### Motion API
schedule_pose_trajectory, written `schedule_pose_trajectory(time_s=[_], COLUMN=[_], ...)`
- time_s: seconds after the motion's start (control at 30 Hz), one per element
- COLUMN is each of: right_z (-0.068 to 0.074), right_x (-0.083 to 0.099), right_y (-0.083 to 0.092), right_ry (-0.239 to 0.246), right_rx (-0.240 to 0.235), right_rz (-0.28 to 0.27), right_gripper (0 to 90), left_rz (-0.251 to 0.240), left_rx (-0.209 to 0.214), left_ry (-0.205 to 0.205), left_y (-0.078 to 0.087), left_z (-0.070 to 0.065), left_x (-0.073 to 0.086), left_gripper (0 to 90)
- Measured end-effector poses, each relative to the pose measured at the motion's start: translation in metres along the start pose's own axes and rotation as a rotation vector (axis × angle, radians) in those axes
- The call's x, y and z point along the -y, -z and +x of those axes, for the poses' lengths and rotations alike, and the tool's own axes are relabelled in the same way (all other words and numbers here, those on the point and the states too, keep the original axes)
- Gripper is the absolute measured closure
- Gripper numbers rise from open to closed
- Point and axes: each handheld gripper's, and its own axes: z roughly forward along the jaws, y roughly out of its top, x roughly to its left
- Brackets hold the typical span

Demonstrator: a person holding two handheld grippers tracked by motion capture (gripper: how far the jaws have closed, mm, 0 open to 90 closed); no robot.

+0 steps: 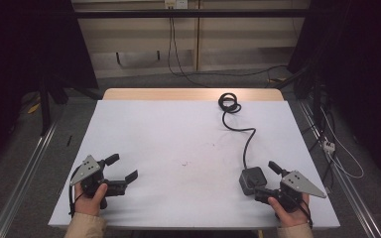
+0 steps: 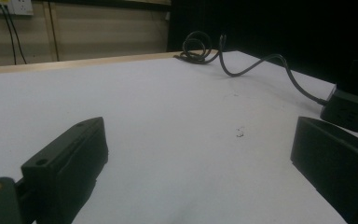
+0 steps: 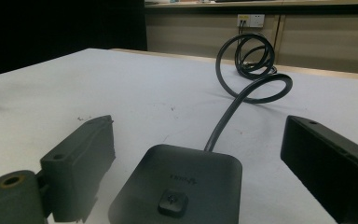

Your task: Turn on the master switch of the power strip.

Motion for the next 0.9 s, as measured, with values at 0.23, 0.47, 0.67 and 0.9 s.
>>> schedule_pose_trajectory(time_s=[0.23, 0.47, 0.67, 0.9], right_z=[-0.002, -0.005, -0.007, -0.009], right_x=[-0.003, -0.006, -0.008, -0.011], right_y=[0.001, 0.002, 0.002, 0.003], right_ry=[-0.001, -0.017, -0.02, -0.025], right_rx=[0.002, 0.0, -0.006, -0.035], right_rz=[0.011, 0.016, 0.025, 0.038], right_gripper=[15.9, 23.5, 31.4, 43.4], left_rz=[-0.004, -0.001, -0.002, -0.003], left_rx=[-0.004, -0.004, -0.009, -0.012], left_ry=[0.002, -0.002, 0.002, 0.0], left_y=[0.0, 0.001, 0.002, 0.002], left_z=[0.0, 0.0, 0.0, 0.0], left_x=[0.0, 0.0, 0.0, 0.0], left_gripper=[3.7, 3.7, 3.6, 3.6])
